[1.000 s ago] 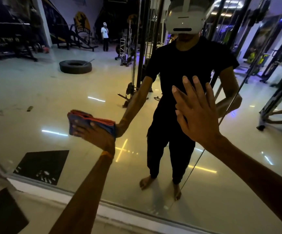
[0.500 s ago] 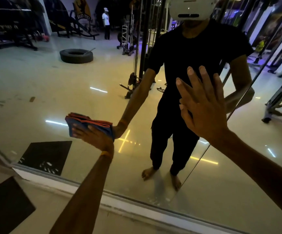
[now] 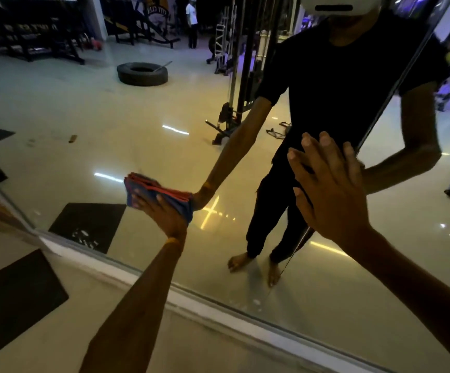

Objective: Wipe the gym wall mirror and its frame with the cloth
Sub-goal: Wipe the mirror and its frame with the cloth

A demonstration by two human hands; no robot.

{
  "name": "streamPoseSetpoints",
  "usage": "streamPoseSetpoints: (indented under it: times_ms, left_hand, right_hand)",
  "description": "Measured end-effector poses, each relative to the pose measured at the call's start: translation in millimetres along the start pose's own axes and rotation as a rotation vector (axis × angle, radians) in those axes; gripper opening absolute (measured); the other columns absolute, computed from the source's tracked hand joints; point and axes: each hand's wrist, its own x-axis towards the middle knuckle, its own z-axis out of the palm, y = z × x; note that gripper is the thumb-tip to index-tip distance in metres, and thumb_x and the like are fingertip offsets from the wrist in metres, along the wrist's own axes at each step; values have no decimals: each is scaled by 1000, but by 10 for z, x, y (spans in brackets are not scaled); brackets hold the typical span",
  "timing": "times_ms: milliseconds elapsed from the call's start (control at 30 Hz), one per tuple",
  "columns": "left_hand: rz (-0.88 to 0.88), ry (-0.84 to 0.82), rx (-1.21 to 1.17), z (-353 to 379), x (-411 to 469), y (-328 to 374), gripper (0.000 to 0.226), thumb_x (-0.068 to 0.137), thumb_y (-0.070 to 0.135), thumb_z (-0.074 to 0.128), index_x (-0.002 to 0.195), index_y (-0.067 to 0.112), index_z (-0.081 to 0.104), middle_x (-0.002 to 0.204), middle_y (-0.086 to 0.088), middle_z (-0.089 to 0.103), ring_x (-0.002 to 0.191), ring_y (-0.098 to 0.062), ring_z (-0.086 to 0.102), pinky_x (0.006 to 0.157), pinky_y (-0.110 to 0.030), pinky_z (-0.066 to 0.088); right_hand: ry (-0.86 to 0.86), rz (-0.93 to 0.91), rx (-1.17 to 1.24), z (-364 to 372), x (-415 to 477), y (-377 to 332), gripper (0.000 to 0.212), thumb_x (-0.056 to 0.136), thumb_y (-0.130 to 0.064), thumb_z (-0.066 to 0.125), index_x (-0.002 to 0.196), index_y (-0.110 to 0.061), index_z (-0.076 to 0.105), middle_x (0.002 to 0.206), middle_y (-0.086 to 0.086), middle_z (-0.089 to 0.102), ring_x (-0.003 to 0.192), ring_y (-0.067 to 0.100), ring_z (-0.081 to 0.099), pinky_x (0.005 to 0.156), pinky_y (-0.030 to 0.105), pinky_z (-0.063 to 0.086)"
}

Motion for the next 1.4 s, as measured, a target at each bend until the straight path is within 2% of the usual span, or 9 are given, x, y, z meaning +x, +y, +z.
streamPoseSetpoints:
  times_ms: [100, 333, 500, 633, 933, 1033, 1100, 1233, 1400]
  left_hand:
    - [-19, 32, 18, 313, -449, 358, 75, 108, 60, 26, 166, 18, 5, 174, -13, 3, 160, -33, 5, 129, -58, 9]
    - [642, -204, 152, 854, -1476, 1293, 65, 110, 53, 20, 163, 27, -7, 171, 5, -18, 160, -29, -10, 129, -48, -7]
    - [309, -30, 118, 339, -692, 546, 63, 110, 29, 31, 163, 8, 5, 171, -17, 2, 159, -37, 3, 128, -44, 0]
    - [-74, 63, 31, 446, -539, 649, 73, 106, 48, 22, 163, 4, 8, 171, -21, 5, 159, -42, 3, 130, -54, 2]
    - [350, -51, 100, 642, -810, 1182, 79, 107, 60, 22, 163, 8, -1, 172, -19, -2, 160, -33, -6, 130, -52, -4]
    - [414, -66, 167, 229, -167, 928, 73, 111, 42, 30, 162, -2, 1, 171, -24, -2, 159, -35, -5, 128, -33, -11]
    - [300, -24, 139, 76, 203, 841, 67, 111, 30, 31, 161, -4, 2, 170, -25, -3, 158, -38, -6, 126, -28, -11]
    - [-78, 138, 102, 121, 404, 988, 65, 110, 33, 27, 162, -1, 8, 171, -22, 5, 159, -42, 1, 129, -49, 8]
    - [667, -127, 247, 403, -266, 1460, 76, 108, 56, 22, 164, 12, -5, 172, -10, -12, 157, -40, -6, 127, -50, -9]
  right_hand:
    - [-16, 24, 8, -53, -179, 125, 64, 108, -41, 40, 164, -13, 24, 170, 16, 21, 157, 38, 15, 124, 61, 20]
    - [-3, 40, 23, -180, -309, 448, 63, 109, -41, 38, 163, -12, 25, 170, 17, 20, 158, 36, 12, 125, 59, 16]
    - [20, 2, -18, -138, -320, 408, 65, 108, -41, 39, 164, -13, 22, 170, 16, 18, 158, 35, 10, 126, 58, 14]
    - [61, 1, -51, -118, -307, 410, 65, 106, -42, 44, 163, -15, 26, 170, 16, 21, 157, 36, 13, 126, 57, 11]
    - [107, -71, -40, -29, 176, 67, 62, 106, -38, 43, 163, -17, 29, 169, 15, 22, 157, 36, 15, 128, 53, -2]
    - [117, -47, -51, -24, 226, 8, 64, 104, -39, 46, 162, -17, 30, 169, 14, 20, 157, 34, 14, 128, 54, 1]
    - [128, -43, -50, -24, 235, 16, 65, 104, -39, 47, 162, -17, 27, 169, 13, 18, 157, 34, 15, 128, 53, 1]
    - [167, -40, -47, -66, 334, -6, 64, 101, -36, 54, 158, -14, 38, 166, 14, 30, 156, 34, 19, 128, 52, 1]
    - [164, 0, -47, -119, 751, -219, 59, 104, -33, 48, 160, -16, 35, 167, 14, 25, 157, 34, 13, 128, 52, -2]
